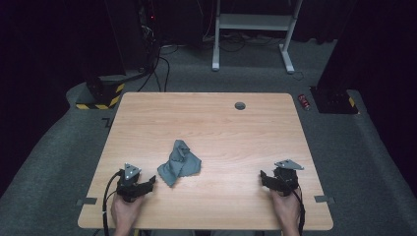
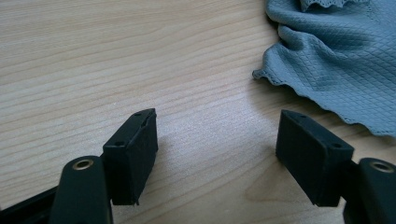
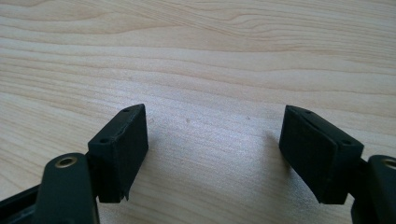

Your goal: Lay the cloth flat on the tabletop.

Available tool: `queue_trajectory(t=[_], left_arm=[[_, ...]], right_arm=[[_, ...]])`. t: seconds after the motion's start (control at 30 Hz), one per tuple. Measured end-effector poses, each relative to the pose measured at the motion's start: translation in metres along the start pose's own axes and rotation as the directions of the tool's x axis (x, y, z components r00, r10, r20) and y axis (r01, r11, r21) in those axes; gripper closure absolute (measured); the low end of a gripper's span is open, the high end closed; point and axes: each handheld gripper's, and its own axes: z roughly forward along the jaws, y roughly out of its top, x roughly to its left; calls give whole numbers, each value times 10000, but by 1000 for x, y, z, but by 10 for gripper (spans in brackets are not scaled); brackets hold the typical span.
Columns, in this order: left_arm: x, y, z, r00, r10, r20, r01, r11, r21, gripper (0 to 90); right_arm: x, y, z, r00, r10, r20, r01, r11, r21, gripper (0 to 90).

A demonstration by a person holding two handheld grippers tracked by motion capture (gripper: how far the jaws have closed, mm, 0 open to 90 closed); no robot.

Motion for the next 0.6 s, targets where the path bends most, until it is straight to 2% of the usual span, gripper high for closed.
queue_trajectory(t=[0.5,0.53,0.57,0.6], left_arm=[[2,0,0,9999,-75,73,75,10000,-41,300],[2,1,-1,9996,-271,109,271,9996,-36,304],[2,1,-1,9996,-271,109,271,9996,-36,311],[3,1,-1,9982,-528,290,529,9986,-39,318]], right_arm=[[0,0,0,10000,-2,-5,2,10000,15,235],[0,0,0,10000,2,-7,-2,10000,14,235],[0,0,0,10000,2,-7,-2,10000,14,235],[0,0,0,10000,3,-5,-3,10000,14,235]])
